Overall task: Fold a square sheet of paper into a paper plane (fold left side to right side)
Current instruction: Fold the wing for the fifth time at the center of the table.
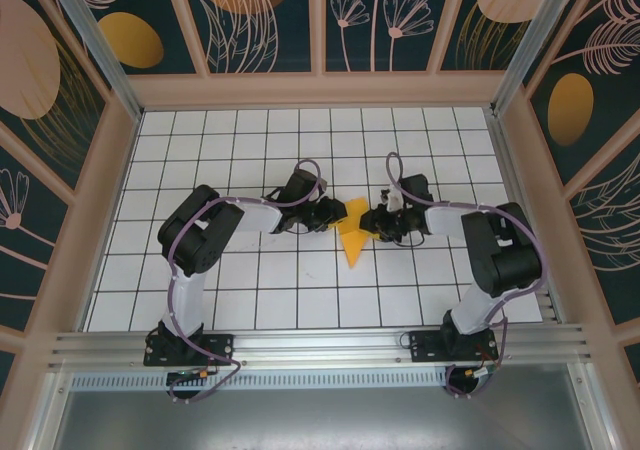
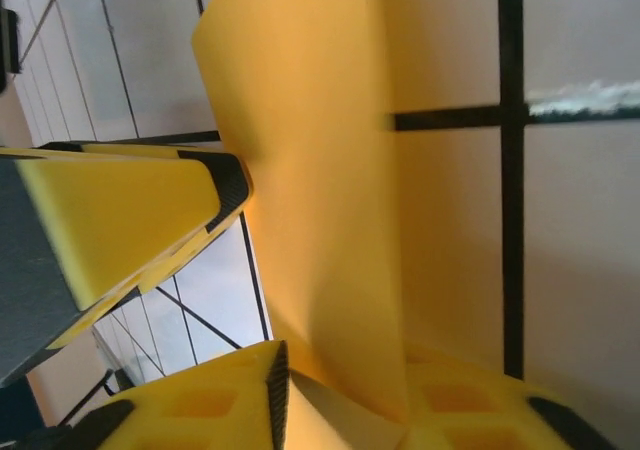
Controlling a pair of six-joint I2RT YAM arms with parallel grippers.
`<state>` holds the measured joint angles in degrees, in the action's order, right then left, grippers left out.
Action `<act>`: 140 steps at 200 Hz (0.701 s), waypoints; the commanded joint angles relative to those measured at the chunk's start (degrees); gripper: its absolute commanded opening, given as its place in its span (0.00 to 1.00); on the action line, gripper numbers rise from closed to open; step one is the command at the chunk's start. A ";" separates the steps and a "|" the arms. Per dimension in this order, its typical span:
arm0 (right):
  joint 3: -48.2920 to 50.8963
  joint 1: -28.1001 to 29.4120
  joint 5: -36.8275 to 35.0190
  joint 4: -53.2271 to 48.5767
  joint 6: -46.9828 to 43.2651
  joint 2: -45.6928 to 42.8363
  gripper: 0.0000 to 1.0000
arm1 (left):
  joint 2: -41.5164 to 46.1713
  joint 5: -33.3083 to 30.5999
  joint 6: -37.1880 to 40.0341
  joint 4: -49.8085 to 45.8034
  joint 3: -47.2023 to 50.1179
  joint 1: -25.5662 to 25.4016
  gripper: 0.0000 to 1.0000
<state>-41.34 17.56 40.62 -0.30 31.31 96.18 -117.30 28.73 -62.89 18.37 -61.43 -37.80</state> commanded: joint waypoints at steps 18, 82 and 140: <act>2.35 1.33 1.19 5.24 4.50 -0.50 0.15 | 3.15 -0.64 4.56 -5.45 -2.81 1.31 0.38; 5.36 4.81 -5.23 14.41 14.43 -2.82 0.09 | 13.58 -3.21 11.83 -17.00 -4.44 4.07 0.47; 6.36 7.57 -11.10 17.08 19.46 -4.53 0.09 | 13.21 3.96 2.47 -4.24 5.03 -0.64 0.41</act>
<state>-35.75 24.43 32.73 14.13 47.83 93.08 -101.60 28.60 -56.01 8.36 -59.02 -35.53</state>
